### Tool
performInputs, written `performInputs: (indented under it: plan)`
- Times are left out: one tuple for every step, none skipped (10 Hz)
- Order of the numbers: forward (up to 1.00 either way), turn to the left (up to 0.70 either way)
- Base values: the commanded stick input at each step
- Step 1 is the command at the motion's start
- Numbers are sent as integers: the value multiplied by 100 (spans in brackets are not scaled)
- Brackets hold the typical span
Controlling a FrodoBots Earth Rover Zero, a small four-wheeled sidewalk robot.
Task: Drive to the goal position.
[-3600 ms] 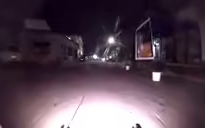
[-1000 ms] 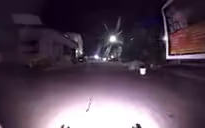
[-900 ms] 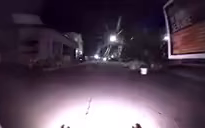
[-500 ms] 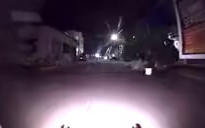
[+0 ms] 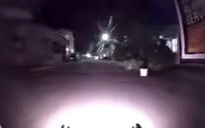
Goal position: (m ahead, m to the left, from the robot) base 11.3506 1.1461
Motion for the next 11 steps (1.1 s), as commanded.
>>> performInputs:
  plan:
    - [85,0]
    - [85,0]
    - [85,0]
    - [85,0]
    - [85,0]
    - [85,0]
    - [85,0]
    - [85,0]
    - [85,0]
    - [85,0]
    - [85,0]
